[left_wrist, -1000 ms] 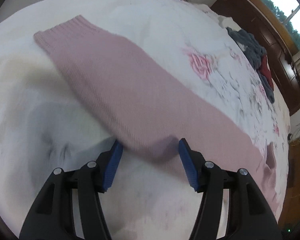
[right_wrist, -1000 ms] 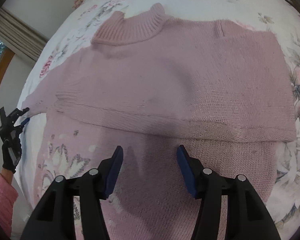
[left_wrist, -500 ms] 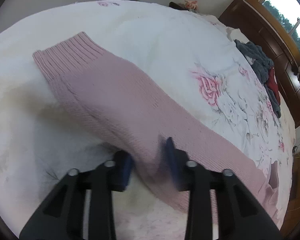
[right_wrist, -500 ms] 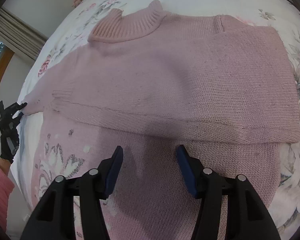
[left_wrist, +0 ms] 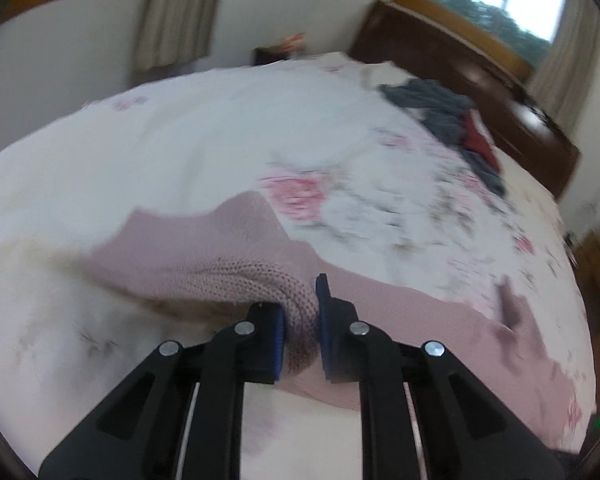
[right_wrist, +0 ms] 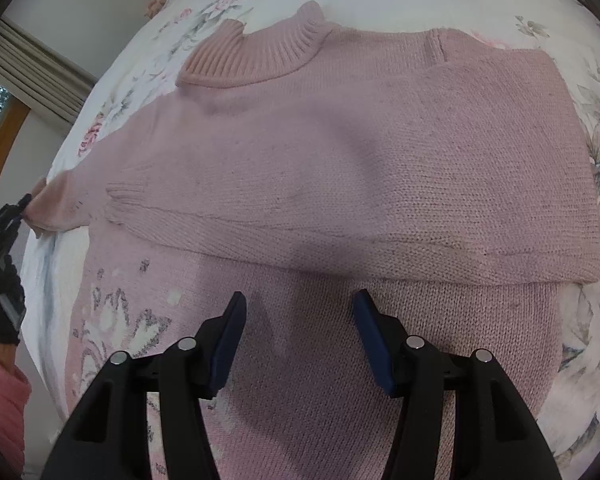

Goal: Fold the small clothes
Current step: 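Fold the held sleeve across the sweater body with the left tool, release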

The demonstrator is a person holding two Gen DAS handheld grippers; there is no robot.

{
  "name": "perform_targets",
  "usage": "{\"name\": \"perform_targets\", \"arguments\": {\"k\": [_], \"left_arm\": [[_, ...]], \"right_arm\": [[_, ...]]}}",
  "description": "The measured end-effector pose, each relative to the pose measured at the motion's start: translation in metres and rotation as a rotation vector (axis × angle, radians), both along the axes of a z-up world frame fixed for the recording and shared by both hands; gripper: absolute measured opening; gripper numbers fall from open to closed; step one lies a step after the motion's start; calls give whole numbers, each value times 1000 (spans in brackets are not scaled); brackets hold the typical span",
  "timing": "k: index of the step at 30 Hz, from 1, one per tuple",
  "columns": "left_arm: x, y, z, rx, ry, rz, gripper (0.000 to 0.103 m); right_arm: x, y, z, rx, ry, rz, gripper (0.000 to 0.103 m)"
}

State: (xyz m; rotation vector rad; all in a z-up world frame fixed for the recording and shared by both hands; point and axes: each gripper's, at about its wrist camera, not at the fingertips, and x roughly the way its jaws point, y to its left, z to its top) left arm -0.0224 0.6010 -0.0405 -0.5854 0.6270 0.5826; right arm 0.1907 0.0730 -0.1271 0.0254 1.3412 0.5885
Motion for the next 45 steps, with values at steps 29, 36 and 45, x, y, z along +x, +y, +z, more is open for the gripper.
{"name": "perform_targets", "arguments": {"k": [29,36,45], "left_arm": [[118,-213,-76,-226,-3,-344,12],[108,-207,-106,-328,73,-411,20],[24,-181,-59,-209,43,-444,36]], "right_arm": [[-1,-6,-2,36,2,2,59],[-1,-3,-2,22,6,8,59],[3,40,23,140,59,46,61]]}}
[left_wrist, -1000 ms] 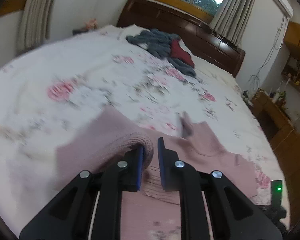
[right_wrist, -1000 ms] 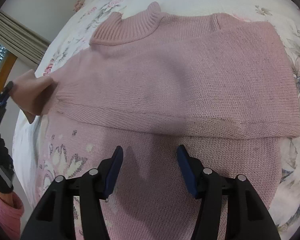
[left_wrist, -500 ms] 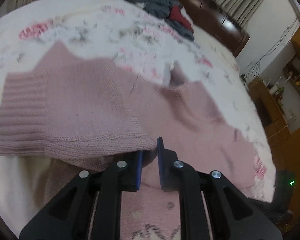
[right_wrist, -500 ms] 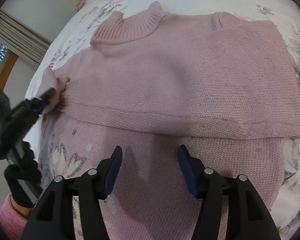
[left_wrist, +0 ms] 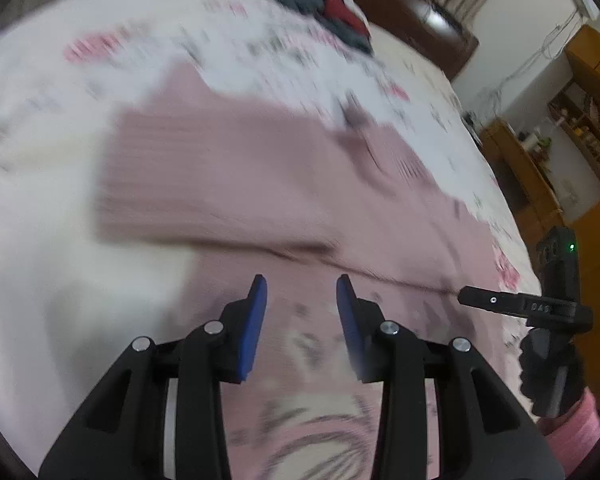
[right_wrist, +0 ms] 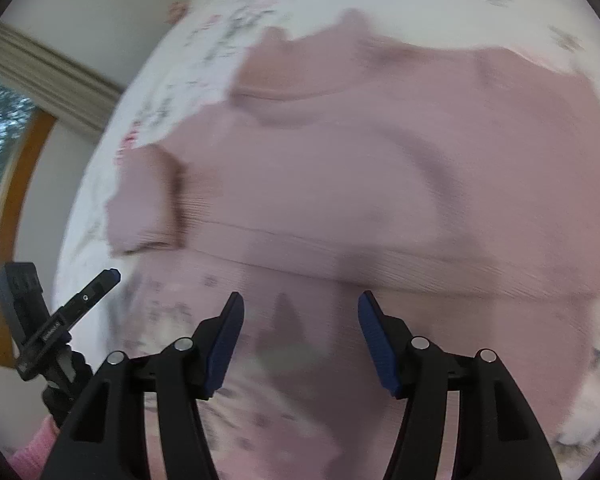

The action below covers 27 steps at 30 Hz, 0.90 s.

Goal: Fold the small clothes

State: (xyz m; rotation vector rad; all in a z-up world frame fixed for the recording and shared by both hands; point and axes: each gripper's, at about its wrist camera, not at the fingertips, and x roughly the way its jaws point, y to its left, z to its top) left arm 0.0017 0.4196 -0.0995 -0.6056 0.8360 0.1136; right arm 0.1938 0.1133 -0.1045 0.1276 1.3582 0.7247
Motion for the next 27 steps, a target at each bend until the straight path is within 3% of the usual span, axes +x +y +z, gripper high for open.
{"name": "perform_targets", "arguments": {"k": [3,7,14,16,19,25,26,27], "left_arm": [[-1,22,21,89,-36,51,40],[26,43,22,102,-25,55,40],[71,60,-36,123,163,15,40],[70,63,-36,108,142,12,40],[49,76,-23,8,64,64,41],[9,94,-5,-19,20,166,45],[5,96,-3,-14,19,170,45],[4,96,-1,-7,19,168,45]], "right_arm": [[-2,33,6,37,8,39,61],[-6,80,10,51,11,94,61],[-7,128,5,42,33,141,61],[-5,134,1,40,40,143,61],[0,146,-1,54,48,143,61],[8,179,-19,55,104,148,60],[8,185,-26,51,127,148,57],[8,187,-29,57,145,153,38]]}}
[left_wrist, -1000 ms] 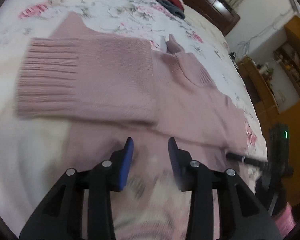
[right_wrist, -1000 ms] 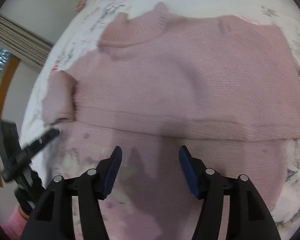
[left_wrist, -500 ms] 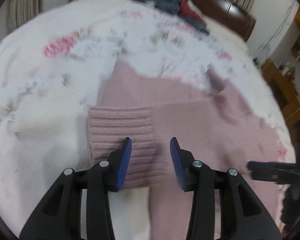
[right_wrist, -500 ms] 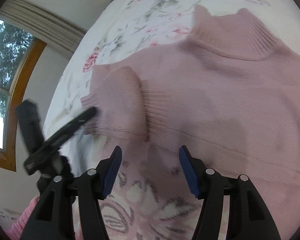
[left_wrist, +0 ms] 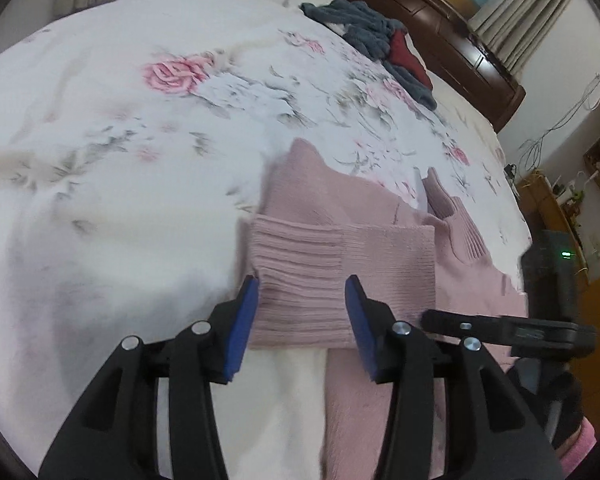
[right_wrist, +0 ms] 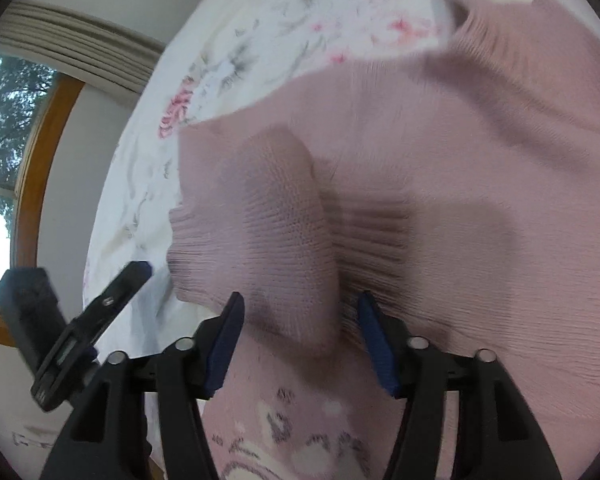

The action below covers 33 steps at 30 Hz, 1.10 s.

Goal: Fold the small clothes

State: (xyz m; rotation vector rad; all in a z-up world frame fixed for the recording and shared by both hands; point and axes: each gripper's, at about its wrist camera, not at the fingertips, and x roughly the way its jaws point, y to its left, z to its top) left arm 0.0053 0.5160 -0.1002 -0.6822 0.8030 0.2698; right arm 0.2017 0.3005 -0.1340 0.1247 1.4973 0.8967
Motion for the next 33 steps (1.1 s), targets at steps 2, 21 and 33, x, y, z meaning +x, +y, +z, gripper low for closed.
{"name": "perform_targets", "arguments": {"k": [2,21,33], "left_arm": [[-2,-1,5,25,5,-5,45],[71,-58,-2,130,89,-137,47],[88,-52,-47,124,210,-136,52]], "right_arm": [[-3,4,-4,-5,6,5,21],[20,-135,38,17,-76,-183,12],[28,-146,-19,-90,-20,-211,14]]}}
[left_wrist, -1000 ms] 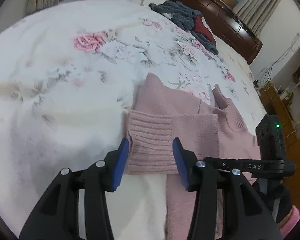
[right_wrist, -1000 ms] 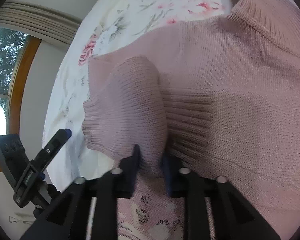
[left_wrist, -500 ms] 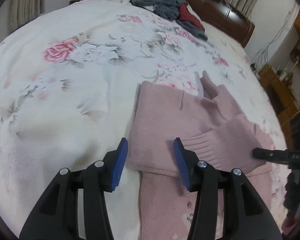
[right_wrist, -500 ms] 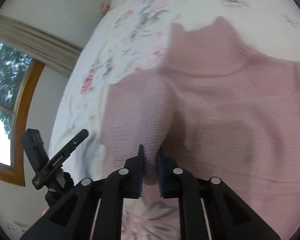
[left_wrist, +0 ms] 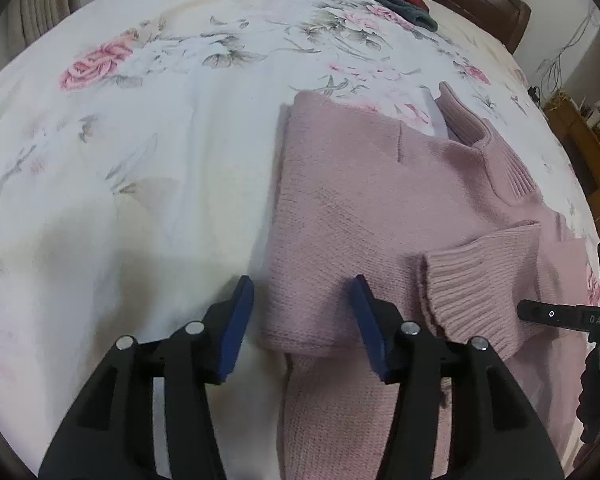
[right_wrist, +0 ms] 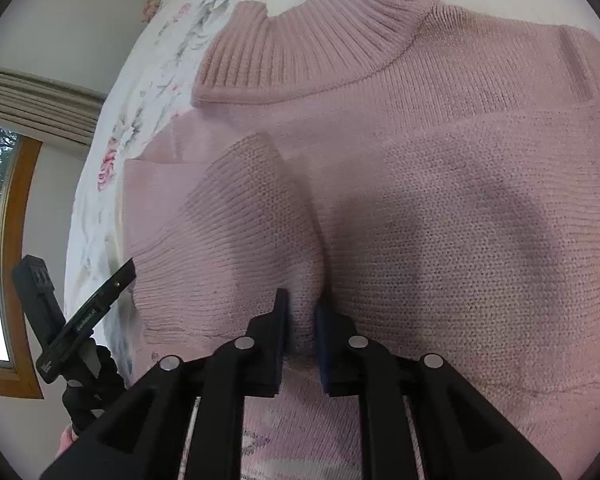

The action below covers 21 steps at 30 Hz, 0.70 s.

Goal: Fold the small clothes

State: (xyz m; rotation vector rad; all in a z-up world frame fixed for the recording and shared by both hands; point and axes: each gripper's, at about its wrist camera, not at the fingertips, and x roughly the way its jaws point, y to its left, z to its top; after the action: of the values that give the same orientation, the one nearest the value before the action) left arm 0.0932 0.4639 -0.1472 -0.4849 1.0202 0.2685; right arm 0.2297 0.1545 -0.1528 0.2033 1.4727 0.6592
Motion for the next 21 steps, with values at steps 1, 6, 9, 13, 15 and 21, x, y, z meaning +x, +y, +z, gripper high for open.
{"name": "perform_targets", "arguments": {"k": [1,6,9,13,15,21], "left_arm": [[-1,1,-1,-5,-3,2,52],[-8,3,10,-17,-15,13,51],[-15,5,20,10,-20,7,52],[-23,14,29,10,-31,30,53],[-25,19,32,25,-34,47,53],[-27,27,35,58,-23,56,54]], "right_arm": [[0,1,1,-9,-5,6,14],[-18,9,41,-133,-217,45,32],[-39,28,71,-164,-350,123,38],[-65,75,79,-109,-309,271,41],[-71,98,75,-89,-271,289,41],[-75,134,59,-77,-210,274,55]]}}
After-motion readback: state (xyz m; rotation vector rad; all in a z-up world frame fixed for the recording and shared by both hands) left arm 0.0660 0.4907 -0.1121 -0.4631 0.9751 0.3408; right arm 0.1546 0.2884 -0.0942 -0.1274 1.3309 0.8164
